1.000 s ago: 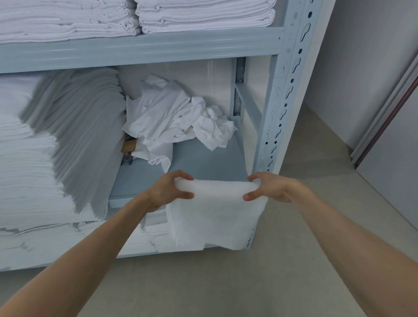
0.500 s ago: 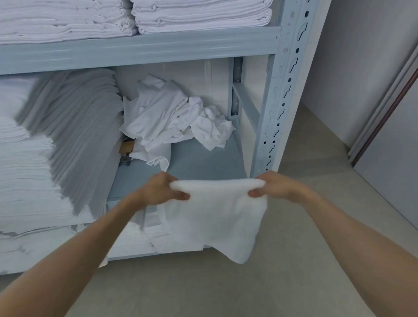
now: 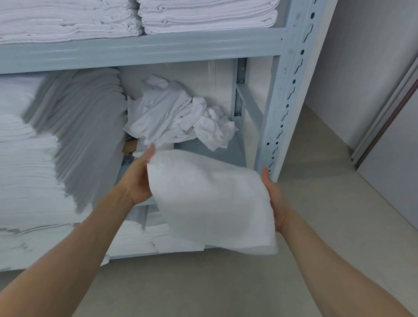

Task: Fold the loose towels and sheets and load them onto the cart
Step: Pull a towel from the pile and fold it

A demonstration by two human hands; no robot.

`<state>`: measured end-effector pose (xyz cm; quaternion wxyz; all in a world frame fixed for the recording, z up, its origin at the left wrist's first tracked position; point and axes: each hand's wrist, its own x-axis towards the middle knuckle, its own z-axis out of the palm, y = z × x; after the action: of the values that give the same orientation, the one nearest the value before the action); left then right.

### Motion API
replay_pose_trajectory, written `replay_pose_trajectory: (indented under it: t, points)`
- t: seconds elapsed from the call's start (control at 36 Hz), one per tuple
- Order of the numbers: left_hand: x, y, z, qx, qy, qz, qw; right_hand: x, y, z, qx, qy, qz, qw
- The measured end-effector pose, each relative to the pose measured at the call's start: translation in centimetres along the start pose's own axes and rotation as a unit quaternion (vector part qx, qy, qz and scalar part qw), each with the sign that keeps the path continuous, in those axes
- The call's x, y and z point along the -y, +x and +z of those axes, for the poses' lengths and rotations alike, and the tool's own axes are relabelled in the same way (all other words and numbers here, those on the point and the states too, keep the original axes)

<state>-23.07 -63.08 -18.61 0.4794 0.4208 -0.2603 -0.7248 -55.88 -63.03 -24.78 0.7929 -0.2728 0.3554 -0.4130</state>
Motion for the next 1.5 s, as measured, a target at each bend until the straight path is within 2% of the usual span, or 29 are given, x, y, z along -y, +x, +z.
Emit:
replay_pose_trajectory:
  t: [0.06,0.11,0.22,0.39,0.5,0.61,0.69,0.89,0.97,1.06,1.19,1.25,1.31,1.36,1.5]
  points:
    - [1.1,0.2,-0.3,0.022,-0.122,0.021,0.992,0.1,-0.1,0.0,0.009,-0.010,0.011,1.000]
    - [2.6,0.6,-0.1,0.010,-0.161,0.024,0.987,0.4,0.3,-0.1,0.014,-0.018,0.037,0.999]
    - [5.2,1.1,0.2,-0.010,-0.124,0.007,0.992,0.5,1.0,-0.3,-0.044,-0.024,0.048,0.998]
    - [6.2,0.9,-0.2,0.012,-0.009,-0.043,0.999,0.8,2.0,-0.9,-0.115,0.016,-0.031,0.993]
    - [6.9,0.6,0.5,-0.027,0.061,-0.066,0.996,0.8,2.1,-1.2,-0.119,0.015,0.006,0.993]
    - [6.8,0.4,1.1,-0.042,0.136,-0.052,0.988,1.4,1.3,-1.9,-0.076,-0.060,0.083,0.992]
    - [6.5,0.0,0.7,-0.032,0.167,-0.054,0.984,2.0,0.3,-2.3,-0.035,-0.136,0.106,0.984]
    - [5.7,-0.1,-0.7,-0.031,0.228,-0.053,0.972,1.8,0.3,-2.5,-0.046,-0.330,0.087,0.939]
    - [5.4,-0.4,-1.0,-0.030,0.244,-0.044,0.968,1.8,0.4,-2.4,-0.042,-0.368,0.061,0.927]
    - [4.0,-0.7,-1.0,-0.019,0.241,-0.003,0.970,3.2,0.3,-1.5,-0.027,-0.355,0.018,0.934]
    - [0.2,-1.3,-0.5,-0.011,0.177,0.127,0.976,6.0,-0.2,0.5,-0.014,-0.232,-0.107,0.967]
    - [-1.0,-1.5,-0.1,-0.007,0.175,0.140,0.975,6.6,-0.1,1.1,-0.020,-0.204,-0.120,0.971]
    - [-1.7,-1.2,0.4,0.008,0.199,0.167,0.966,6.8,0.4,1.7,-0.019,-0.178,-0.082,0.980]
    - [-1.9,-0.8,0.4,0.006,0.182,0.163,0.970,6.5,0.9,2.2,-0.030,-0.166,-0.053,0.984]
    - [-0.8,-0.1,-1.5,-0.052,0.152,0.106,0.981,4.6,1.5,1.7,-0.118,-0.190,-0.085,0.971]
